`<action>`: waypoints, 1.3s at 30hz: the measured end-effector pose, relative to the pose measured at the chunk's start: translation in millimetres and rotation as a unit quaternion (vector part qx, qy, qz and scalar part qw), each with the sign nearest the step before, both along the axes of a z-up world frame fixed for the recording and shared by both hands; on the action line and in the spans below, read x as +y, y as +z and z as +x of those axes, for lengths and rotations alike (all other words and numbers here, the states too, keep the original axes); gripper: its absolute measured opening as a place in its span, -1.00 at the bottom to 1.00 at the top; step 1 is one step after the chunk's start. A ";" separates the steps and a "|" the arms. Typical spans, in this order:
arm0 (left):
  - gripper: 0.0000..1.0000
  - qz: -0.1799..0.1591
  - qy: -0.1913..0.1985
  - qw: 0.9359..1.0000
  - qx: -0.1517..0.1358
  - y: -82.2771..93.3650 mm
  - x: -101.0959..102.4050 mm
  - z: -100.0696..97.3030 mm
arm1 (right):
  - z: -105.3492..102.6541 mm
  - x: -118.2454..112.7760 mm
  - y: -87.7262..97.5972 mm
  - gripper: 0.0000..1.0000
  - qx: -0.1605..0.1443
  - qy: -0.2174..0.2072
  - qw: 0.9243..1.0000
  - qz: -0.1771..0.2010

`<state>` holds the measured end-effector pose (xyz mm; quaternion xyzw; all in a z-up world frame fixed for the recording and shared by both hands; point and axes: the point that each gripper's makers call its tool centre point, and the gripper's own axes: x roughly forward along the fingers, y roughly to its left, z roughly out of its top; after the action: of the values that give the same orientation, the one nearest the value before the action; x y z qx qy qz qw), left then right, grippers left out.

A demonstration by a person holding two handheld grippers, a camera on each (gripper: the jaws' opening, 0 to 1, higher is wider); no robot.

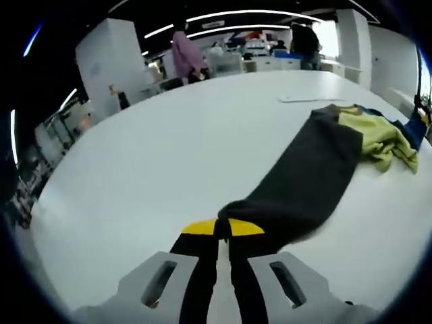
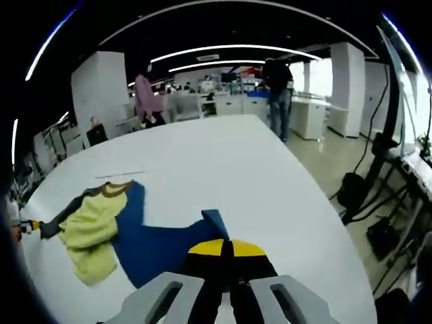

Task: Fold the garment on the visible template until the final outline fits inside the template.

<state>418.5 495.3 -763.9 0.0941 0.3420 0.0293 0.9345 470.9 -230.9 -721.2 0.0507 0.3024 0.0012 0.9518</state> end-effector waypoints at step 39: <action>-0.92 0.061 0.016 0.997 0.033 6.2 46.8 8.1 | -39.3 -62.3 -26.3 -1.00 0.012 -0.150 0.989 0.012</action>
<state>426.6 542.1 -757.7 0.1466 0.3714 0.0617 0.9148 431.5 -293.1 -747.6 0.1073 0.3023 -0.1386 0.9370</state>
